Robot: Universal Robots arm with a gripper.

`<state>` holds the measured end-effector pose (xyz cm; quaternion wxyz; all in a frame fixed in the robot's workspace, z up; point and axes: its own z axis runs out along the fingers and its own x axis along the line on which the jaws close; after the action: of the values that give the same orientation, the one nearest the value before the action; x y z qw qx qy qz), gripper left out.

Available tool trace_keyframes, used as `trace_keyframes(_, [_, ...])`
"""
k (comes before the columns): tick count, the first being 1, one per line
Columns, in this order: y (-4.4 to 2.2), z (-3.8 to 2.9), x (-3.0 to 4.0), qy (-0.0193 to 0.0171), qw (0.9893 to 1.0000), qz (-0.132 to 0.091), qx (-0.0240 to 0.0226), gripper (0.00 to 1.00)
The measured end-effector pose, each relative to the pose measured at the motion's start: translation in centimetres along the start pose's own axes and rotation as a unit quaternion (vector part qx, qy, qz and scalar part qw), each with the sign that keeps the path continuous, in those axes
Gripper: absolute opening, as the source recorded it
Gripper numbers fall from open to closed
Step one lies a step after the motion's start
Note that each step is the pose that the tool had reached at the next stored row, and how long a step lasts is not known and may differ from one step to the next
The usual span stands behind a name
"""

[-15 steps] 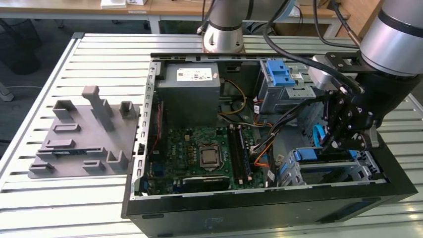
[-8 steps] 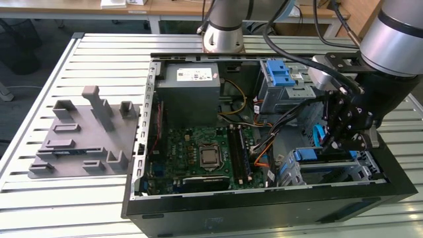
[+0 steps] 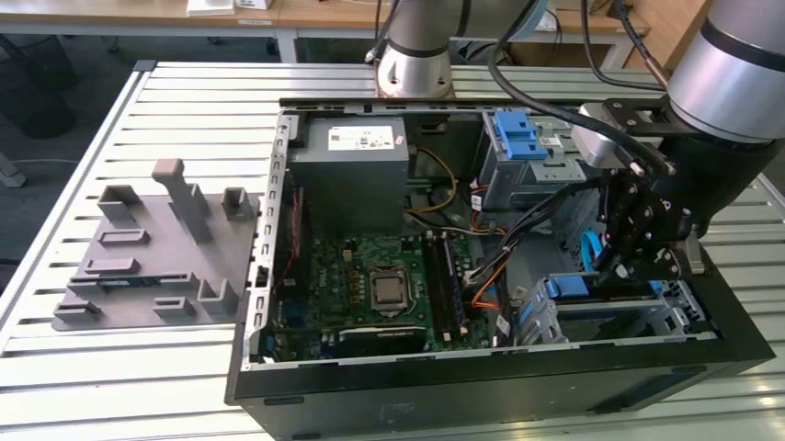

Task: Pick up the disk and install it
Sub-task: 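Insert the second disk wire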

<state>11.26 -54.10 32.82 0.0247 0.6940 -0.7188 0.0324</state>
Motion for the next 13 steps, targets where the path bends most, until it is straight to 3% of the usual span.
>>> trace_keyframes(2, [0.00, 0.00, 0.00, 0.0000, 1.0000, 0.000, 0.0000, 0.24])
trace_keyframes(3, [0.00, 0.00, 0.00, -0.0001, 1.0000, 0.000, 0.0000, 0.31])
trace_keyframes(13, [-0.01, -0.86, 0.07, -0.0009, 1.0000, 0.000, 0.0000, 0.31])
